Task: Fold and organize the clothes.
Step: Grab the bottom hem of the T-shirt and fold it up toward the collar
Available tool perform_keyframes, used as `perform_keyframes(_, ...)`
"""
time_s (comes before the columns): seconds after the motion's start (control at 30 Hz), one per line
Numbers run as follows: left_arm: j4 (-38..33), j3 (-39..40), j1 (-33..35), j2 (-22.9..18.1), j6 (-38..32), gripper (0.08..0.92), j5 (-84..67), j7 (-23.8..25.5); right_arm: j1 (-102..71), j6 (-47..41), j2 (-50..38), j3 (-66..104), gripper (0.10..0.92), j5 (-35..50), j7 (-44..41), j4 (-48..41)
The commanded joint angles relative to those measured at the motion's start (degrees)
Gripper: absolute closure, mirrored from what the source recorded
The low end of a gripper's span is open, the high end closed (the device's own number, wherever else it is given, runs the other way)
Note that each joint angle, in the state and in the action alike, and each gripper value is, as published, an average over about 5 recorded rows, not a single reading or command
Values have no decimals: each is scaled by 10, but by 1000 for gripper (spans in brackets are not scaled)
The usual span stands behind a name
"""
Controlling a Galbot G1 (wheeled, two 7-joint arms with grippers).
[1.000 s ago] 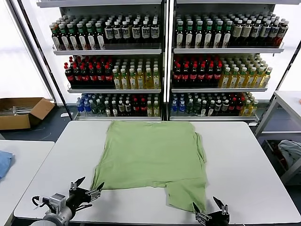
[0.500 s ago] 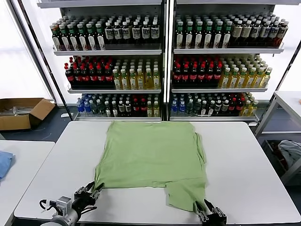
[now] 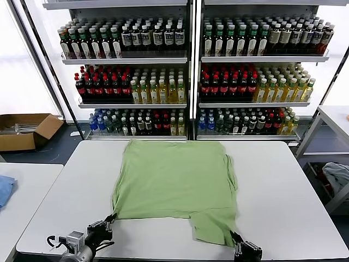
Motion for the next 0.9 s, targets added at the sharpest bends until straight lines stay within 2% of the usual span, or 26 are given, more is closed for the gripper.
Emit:
perform_keyframes(0.03,-42,-14,14,-4,-2,906,4,-4,-14,27,7,3,920,4,-25,3)
perform_keyframes(0.37,-118,-46,76,-12,-3,906,11,-1,-110,78,-1,35,920,45,-93,40)
perform_keyframes(0.5,-131,-45,87,-11,-3,906,11,2,-109,83,-7,40,904,55,-83,34)
perform_keyframes(0.73,-114,-33,67,-10,-3,906,13,2,-43,20,0,19,724,4,9,11)
perform_keyframes(0.9,-111,-32,67,-9,-4,906,12,3,-5,-12,-7,6,577,-51,29,0)
